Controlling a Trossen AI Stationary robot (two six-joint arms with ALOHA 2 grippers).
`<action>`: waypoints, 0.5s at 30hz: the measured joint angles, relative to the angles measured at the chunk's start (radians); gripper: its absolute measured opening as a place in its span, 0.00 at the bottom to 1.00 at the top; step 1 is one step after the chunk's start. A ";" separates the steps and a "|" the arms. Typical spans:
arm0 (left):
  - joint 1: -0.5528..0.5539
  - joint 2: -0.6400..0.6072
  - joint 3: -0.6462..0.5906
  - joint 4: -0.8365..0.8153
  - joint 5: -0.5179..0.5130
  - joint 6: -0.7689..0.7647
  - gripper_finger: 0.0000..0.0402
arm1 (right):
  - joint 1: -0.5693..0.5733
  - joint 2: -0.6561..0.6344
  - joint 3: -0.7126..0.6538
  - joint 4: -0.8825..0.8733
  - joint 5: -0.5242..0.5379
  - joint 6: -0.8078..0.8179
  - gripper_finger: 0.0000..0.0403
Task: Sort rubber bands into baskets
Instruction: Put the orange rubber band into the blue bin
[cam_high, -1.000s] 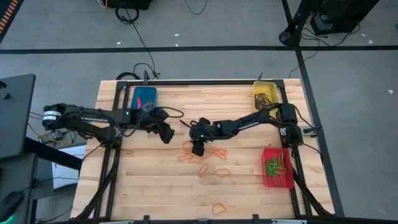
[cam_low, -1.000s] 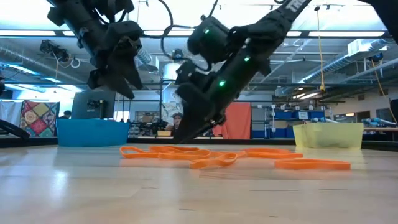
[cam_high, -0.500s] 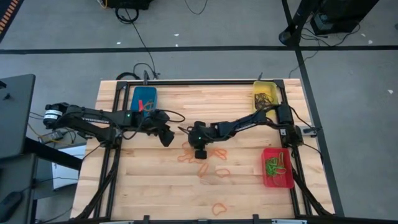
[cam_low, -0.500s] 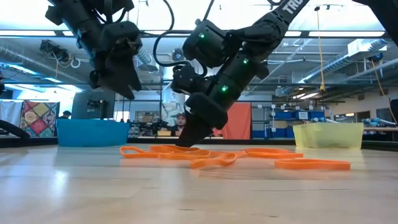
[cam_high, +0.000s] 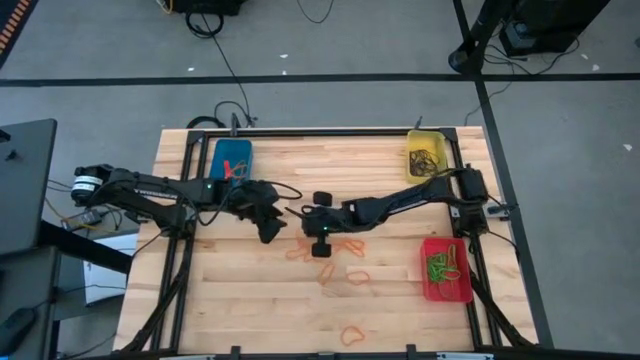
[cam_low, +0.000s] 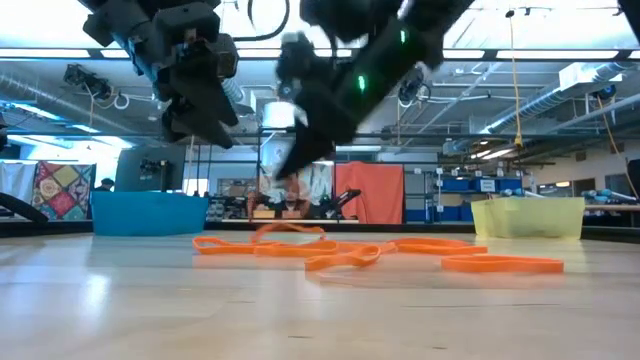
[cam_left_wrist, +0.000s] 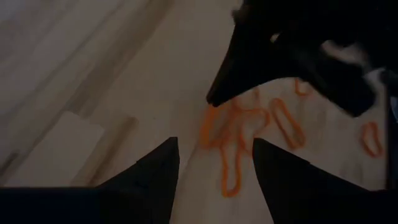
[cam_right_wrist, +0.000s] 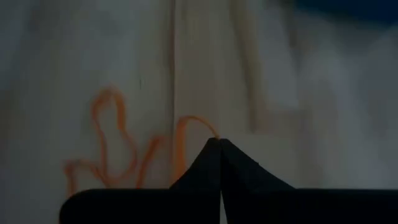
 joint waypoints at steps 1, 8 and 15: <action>-0.001 0.001 0.000 0.011 0.011 0.013 0.51 | 0.006 -0.012 0.013 0.000 0.013 -0.012 0.01; -0.006 0.001 0.000 0.081 0.027 0.065 0.52 | 0.032 -0.043 0.089 -0.003 0.098 -0.056 0.01; -0.006 0.002 0.000 0.098 -0.002 0.047 0.52 | 0.039 -0.043 0.151 -0.031 0.140 -0.088 0.00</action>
